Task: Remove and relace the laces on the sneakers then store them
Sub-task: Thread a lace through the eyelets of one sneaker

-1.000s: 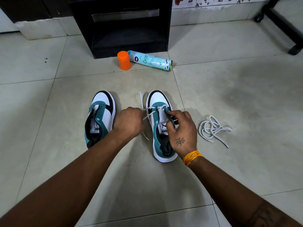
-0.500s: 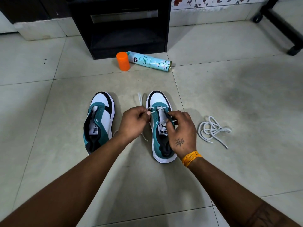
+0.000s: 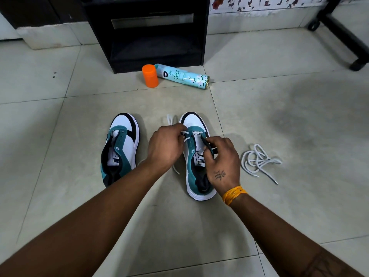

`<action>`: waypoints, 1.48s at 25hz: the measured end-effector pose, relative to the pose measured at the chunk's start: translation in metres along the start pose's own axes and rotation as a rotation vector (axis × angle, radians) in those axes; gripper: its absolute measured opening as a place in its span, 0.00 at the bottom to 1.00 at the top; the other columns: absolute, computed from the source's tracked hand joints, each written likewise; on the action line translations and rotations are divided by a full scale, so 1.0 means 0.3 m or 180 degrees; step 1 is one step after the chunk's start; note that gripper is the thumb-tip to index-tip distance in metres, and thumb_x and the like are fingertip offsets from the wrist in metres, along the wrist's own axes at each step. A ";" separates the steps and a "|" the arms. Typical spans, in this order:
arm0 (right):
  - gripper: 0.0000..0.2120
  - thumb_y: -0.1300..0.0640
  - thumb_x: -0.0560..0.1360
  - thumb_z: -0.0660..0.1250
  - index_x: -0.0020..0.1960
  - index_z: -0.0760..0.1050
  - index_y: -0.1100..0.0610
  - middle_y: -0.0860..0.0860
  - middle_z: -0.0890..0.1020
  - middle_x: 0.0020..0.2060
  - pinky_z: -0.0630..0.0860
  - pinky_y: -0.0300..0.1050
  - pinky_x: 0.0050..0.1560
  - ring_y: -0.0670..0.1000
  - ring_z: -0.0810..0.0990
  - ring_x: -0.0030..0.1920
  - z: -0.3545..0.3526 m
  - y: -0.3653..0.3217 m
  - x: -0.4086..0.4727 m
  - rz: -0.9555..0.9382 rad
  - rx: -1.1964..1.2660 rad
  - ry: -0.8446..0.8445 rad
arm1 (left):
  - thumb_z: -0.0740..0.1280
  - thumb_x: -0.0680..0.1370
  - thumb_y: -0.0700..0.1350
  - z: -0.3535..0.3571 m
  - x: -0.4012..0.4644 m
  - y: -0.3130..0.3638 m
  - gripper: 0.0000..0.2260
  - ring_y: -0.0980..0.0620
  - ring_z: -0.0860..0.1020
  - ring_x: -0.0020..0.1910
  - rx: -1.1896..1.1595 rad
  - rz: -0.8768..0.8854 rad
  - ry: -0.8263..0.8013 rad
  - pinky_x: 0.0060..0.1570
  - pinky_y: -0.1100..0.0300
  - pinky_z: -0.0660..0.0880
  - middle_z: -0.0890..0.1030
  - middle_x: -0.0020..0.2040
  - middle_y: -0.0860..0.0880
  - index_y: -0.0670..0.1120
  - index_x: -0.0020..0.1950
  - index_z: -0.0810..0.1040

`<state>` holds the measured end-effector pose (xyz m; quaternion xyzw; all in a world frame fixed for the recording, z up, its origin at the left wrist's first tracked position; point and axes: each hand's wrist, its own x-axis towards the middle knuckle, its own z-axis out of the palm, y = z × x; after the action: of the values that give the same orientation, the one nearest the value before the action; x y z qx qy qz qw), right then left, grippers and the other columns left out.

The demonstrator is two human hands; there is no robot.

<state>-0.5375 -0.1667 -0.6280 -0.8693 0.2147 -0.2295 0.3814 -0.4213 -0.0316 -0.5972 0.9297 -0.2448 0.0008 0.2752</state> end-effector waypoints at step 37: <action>0.17 0.52 0.78 0.66 0.67 0.75 0.51 0.49 0.83 0.39 0.72 0.47 0.36 0.53 0.79 0.39 -0.017 -0.347 0.193 -0.0977 -0.0474 -0.0335 | 0.64 0.82 0.48 -0.488 0.063 0.137 0.14 0.52 0.61 0.26 -0.2312 -0.1097 -0.1095 0.30 0.60 0.68 0.61 0.27 0.51 0.44 0.38 0.75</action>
<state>-0.4733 -0.1372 -0.5321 -0.9286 0.0756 -0.2226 0.2872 -0.4038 0.0047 -0.4493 0.7864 -0.1127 -0.2861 0.5357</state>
